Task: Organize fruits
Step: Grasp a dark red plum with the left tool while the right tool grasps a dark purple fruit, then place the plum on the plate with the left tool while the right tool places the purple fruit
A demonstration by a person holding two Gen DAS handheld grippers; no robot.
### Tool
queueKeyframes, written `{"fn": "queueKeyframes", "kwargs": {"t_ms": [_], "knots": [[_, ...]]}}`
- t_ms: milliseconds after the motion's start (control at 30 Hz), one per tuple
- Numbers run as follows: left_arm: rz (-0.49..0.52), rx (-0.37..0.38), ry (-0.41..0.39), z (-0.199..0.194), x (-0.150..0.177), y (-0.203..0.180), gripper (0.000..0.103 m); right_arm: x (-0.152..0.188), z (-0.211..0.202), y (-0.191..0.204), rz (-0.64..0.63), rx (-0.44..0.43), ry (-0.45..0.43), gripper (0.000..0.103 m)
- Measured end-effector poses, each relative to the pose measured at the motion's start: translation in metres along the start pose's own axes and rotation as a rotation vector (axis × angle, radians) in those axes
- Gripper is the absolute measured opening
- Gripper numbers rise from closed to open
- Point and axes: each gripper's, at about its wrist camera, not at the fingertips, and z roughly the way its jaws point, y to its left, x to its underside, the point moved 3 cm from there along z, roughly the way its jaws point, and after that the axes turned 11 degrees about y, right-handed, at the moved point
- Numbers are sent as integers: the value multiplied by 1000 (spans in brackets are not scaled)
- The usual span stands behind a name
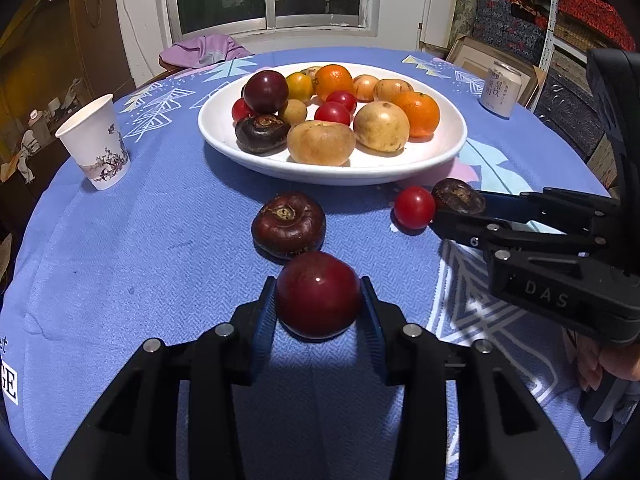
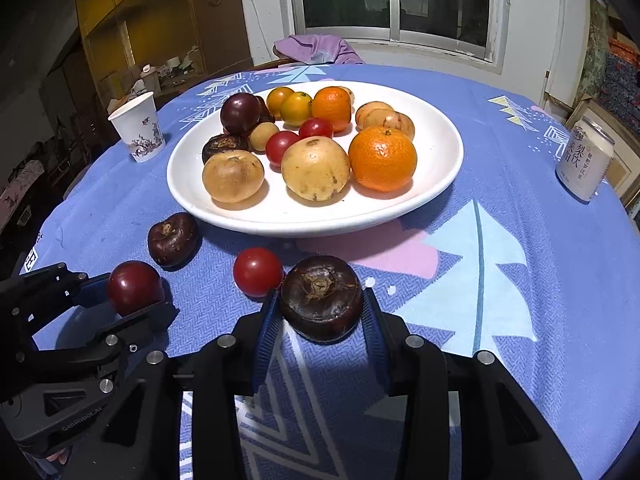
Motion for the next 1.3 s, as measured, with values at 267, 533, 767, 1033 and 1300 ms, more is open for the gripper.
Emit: {"fn": "queueKeyframes", "kwargs": {"t_ms": [267, 533, 767, 1033, 1300], "knots": [[-9, -43, -39, -8, 1, 0, 41, 17, -11, 7, 6, -21, -10, 42], [-52, -102, -128, -27, 5, 6, 40, 38, -29, 20, -3, -19, -58, 42], [-98, -124, -254, -62, 3, 14, 39, 45, -58, 19, 14, -55, -152, 42], [-124, -187, -377, -101, -20, 23, 39, 26, -103, 4, 53, -112, -262, 42], [-92, -209, -405, -97, -80, 21, 39, -52, -114, -16, 68, -95, -305, 42]]}}
